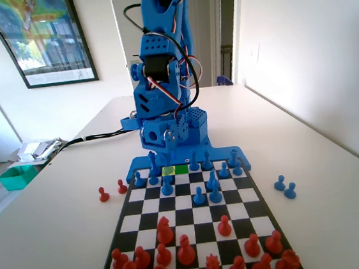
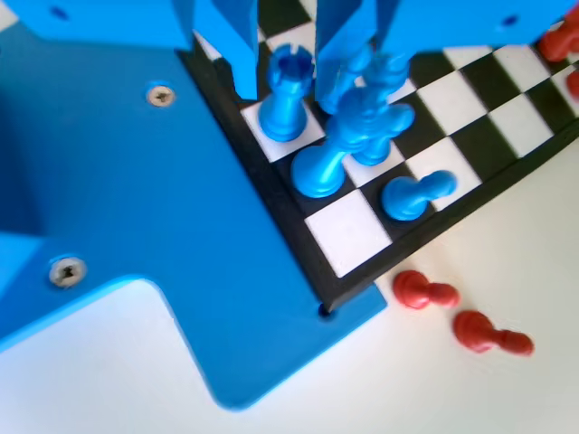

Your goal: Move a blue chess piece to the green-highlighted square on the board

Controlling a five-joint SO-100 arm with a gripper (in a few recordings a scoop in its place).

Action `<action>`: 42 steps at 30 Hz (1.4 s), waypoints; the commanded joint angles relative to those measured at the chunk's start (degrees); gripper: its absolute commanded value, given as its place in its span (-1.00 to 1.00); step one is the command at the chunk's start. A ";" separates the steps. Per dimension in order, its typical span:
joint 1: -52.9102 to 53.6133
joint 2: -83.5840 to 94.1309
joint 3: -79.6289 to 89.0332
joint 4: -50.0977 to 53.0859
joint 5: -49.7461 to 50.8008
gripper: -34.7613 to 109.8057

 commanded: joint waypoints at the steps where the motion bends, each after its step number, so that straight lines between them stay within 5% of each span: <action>1: 1.32 0.53 1.49 -1.93 -19.60 -0.39; 12: 1.49 0.53 4.57 -6.15 -20.04 -0.50; 42: -10.20 -1.49 -4.57 5.45 -5.62 -0.50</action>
